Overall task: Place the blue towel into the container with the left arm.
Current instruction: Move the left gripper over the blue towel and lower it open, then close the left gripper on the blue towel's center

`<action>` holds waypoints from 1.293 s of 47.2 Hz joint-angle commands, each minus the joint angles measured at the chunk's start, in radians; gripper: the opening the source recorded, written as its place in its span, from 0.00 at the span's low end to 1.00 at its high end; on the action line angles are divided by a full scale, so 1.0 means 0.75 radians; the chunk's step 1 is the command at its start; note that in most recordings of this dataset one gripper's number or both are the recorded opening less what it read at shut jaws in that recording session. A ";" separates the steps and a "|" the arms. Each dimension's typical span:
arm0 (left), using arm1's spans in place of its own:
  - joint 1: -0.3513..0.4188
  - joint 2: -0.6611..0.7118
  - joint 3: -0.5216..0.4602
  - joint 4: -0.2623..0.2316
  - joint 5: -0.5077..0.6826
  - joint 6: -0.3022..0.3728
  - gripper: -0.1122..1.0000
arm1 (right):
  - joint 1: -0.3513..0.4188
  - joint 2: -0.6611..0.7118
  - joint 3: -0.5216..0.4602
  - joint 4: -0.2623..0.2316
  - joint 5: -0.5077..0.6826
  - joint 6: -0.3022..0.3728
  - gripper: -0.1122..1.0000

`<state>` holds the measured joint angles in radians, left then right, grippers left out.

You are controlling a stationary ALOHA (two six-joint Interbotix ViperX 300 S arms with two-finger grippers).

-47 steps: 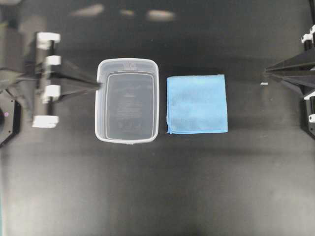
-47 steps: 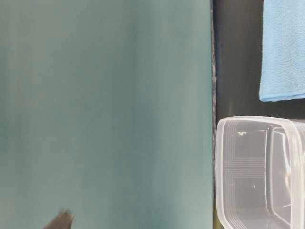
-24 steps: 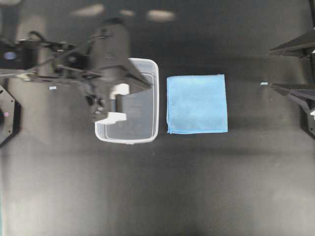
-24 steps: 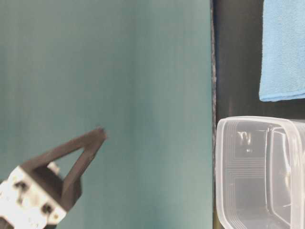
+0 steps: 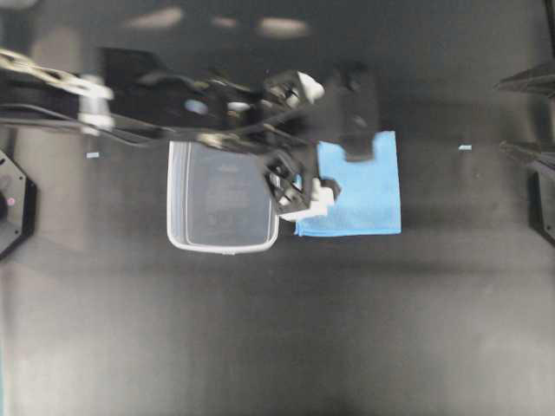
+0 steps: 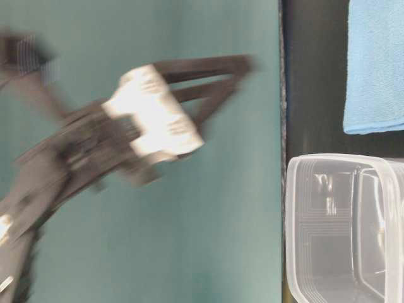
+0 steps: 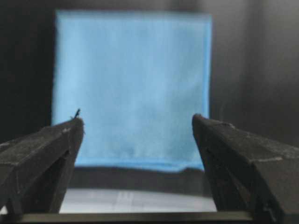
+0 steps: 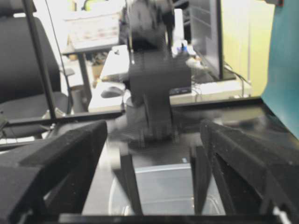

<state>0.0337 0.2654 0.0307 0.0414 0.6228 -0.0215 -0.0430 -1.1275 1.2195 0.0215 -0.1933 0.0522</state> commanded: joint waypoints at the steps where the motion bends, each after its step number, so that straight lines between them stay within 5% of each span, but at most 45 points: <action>1: 0.002 0.106 -0.094 0.004 0.043 0.010 0.91 | -0.002 0.008 -0.008 0.004 -0.006 0.002 0.80; 18: 0.006 0.385 -0.315 0.004 0.129 0.110 0.91 | 0.000 0.006 0.006 0.006 -0.006 0.004 0.80; 40: 0.008 0.507 -0.366 0.004 0.250 0.115 0.89 | 0.008 0.006 0.010 0.004 -0.006 0.004 0.80; 45: 0.000 0.501 -0.374 0.004 0.260 0.117 0.76 | 0.008 0.004 0.010 0.006 -0.006 0.004 0.80; 57: -0.016 0.376 -0.385 0.004 0.262 0.186 0.16 | 0.008 0.004 0.010 0.004 -0.008 0.004 0.80; 61: -0.014 0.299 -0.391 0.004 0.270 0.209 0.15 | 0.008 0.004 0.010 0.006 -0.008 0.004 0.79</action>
<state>0.0184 0.5691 -0.2470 0.0414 0.8237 0.1289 -0.0399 -1.1290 1.2349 0.0215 -0.1933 0.0537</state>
